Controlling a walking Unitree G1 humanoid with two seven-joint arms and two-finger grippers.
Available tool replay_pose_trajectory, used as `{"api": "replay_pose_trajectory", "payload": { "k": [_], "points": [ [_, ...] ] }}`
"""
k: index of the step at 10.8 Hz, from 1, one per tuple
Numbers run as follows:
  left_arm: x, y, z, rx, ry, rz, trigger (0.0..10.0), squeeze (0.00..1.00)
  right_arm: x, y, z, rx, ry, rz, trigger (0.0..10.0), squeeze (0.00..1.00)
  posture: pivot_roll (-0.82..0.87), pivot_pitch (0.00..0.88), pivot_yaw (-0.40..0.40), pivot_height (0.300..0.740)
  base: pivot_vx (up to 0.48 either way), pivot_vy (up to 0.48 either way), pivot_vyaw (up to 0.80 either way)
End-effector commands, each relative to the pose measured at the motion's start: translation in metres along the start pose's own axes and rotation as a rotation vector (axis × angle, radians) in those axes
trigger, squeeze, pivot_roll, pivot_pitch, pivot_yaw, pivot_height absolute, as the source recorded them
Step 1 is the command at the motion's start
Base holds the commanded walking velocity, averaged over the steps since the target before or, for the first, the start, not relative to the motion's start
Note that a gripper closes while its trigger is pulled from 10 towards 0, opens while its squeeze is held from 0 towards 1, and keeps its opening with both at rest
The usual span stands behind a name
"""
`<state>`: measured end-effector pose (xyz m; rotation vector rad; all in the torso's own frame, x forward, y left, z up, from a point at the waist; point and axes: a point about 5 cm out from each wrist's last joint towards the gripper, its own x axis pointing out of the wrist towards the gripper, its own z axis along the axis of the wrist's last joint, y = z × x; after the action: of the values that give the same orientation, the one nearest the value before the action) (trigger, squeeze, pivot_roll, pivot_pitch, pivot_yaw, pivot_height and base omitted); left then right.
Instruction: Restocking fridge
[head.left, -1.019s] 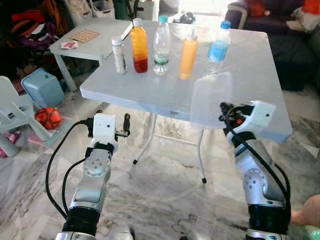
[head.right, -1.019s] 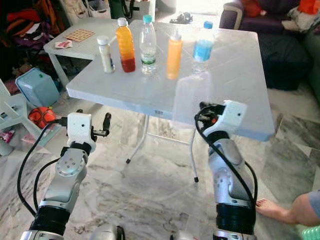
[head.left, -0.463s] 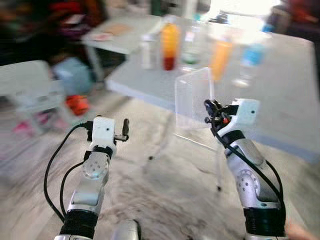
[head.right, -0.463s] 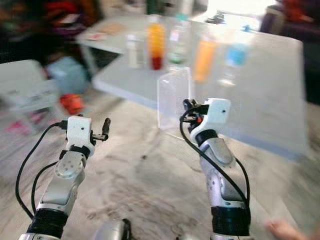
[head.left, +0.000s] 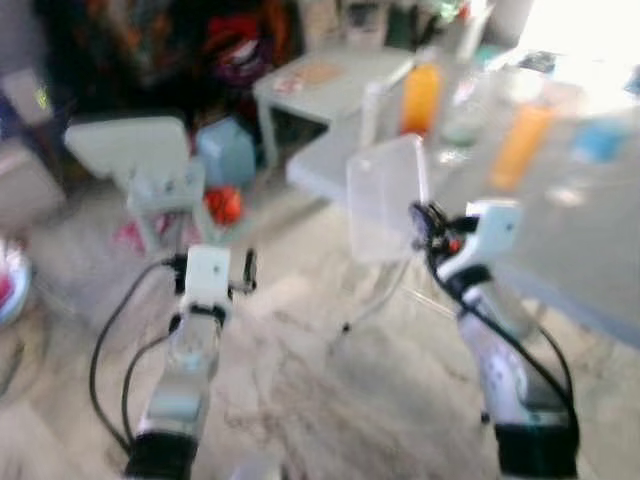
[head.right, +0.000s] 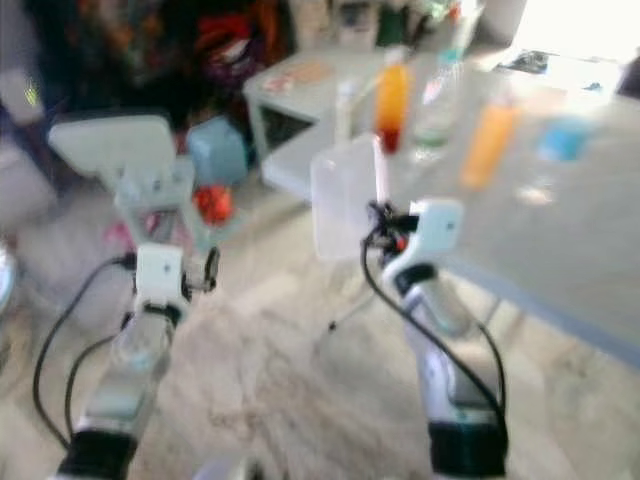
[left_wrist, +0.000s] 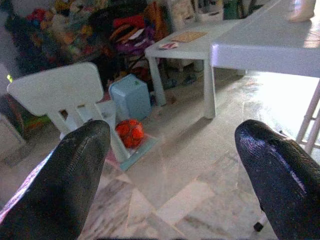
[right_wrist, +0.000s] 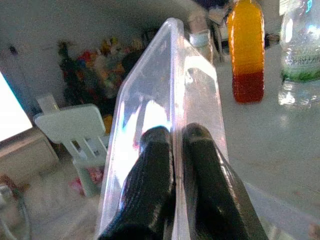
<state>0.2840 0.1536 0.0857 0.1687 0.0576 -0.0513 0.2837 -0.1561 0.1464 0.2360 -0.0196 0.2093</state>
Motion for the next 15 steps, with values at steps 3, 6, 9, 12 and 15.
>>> {"api": "replay_pose_trajectory", "payload": {
  "k": [3, 6, 9, 12, 15],
  "points": [
    [-0.035, 0.037, -0.02, 0.047, 0.061, 0.085, 10.0, 0.0, -0.036, -0.021, -0.018, -0.03, 0.075, -0.073, 10.0, 0.0, 0.0, 0.0, 0.048, 0.74, 0.0, 0.0, 0.8],
    [-0.045, 0.045, -0.018, 0.03, 0.044, 0.143, 10.0, 0.0, -0.032, -0.02, -0.022, -0.042, 0.081, -0.049, 10.0, 0.0, 0.02, 0.0, 0.048, 0.74, 0.0, 0.0, 0.8],
    [-0.044, 0.044, -0.029, -0.034, 0.09, 0.148, 10.0, 0.0, -0.018, -0.016, -0.033, 0.018, 0.095, -0.044, 10.0, 0.0, 0.04, 0.0, 0.013, 0.74, 0.0, 0.0, 0.8],
    [-0.028, 0.028, -0.029, -0.018, 0.078, 0.08, 10.0, 0.0, -0.01, -0.008, -0.031, 0.01, 0.066, -0.008, 10.0, 0.0, 0.02, 0.0, 0.045, 0.74, 0.0, 0.0, 0.8],
    [-0.019, 0.03, -0.022, 0.032, 0.073, 0.102, 10.0, 0.0, 0.013, 0.0, -0.015, 0.002, 0.029, 0.053, 10.0, 0.0, 0.03, 0.0, 0.028, 0.74, 0.0, 0.0, 0.8]
  ]
}}
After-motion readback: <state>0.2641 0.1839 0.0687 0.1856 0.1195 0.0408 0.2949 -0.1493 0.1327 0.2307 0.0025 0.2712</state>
